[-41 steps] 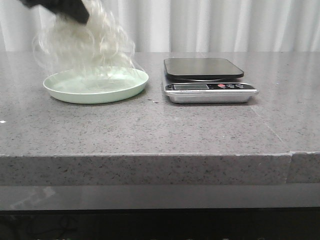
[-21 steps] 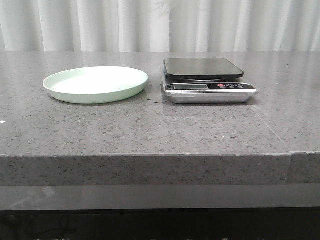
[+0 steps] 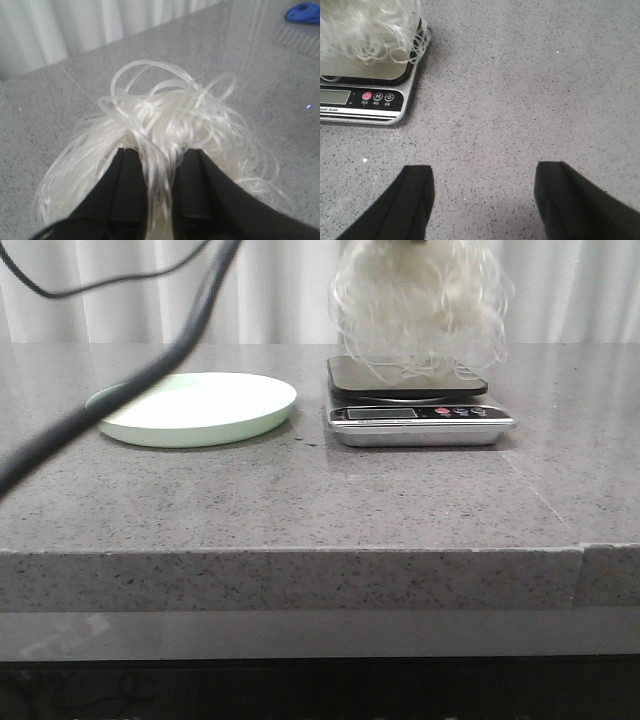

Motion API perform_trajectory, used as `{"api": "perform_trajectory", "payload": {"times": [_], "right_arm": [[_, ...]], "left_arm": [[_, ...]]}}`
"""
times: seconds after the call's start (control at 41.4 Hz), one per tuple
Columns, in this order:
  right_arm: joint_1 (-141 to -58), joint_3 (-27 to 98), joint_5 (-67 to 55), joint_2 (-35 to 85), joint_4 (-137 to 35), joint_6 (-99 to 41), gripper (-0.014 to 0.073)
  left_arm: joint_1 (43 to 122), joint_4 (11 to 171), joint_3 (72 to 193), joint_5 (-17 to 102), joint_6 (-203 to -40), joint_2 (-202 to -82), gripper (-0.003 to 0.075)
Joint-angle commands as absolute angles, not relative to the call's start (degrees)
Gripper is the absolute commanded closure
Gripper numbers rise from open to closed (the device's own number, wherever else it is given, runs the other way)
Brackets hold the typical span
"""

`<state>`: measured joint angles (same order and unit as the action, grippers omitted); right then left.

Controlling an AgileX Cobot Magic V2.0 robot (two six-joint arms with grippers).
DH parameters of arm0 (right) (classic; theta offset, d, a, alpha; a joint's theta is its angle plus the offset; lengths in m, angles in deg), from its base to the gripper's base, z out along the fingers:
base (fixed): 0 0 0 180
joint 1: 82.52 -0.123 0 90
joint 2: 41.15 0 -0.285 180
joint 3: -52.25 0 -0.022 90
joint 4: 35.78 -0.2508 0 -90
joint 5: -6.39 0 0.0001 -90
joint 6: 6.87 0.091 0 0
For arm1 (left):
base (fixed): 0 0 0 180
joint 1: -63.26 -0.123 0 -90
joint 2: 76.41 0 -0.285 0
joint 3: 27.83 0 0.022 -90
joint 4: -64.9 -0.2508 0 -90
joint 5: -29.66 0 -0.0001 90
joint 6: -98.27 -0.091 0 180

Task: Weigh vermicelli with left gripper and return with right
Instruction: 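Lower the vermicelli onto the scale and open the left gripper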

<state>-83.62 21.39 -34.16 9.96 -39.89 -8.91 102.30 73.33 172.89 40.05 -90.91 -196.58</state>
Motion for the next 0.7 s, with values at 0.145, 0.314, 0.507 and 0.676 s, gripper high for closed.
{"api": "perform_trajectory", "payload": {"times": [0.145,0.314,0.507,0.676], "right_arm": [[-83.42,23.29,-31.15,10.18,-40.23,-9.3,0.0057],[-83.42,23.29,-31.15,10.18,-40.23,-9.3,0.0057],[-83.42,23.29,-31.15,10.18,-40.23,-9.3,0.0057],[-83.42,23.29,-30.71,10.18,-40.23,-9.3,0.0057]], "left_arm": [[102.56,73.81,175.71,35.25,-90.95,-195.03,0.019],[102.56,72.05,176.05,38.48,-90.95,-193.93,0.0169],[102.56,69.36,176.18,39.87,-90.95,-187.93,0.0176],[102.44,69.36,176.18,44.12,-90.95,-180.46,0.0176]]}}
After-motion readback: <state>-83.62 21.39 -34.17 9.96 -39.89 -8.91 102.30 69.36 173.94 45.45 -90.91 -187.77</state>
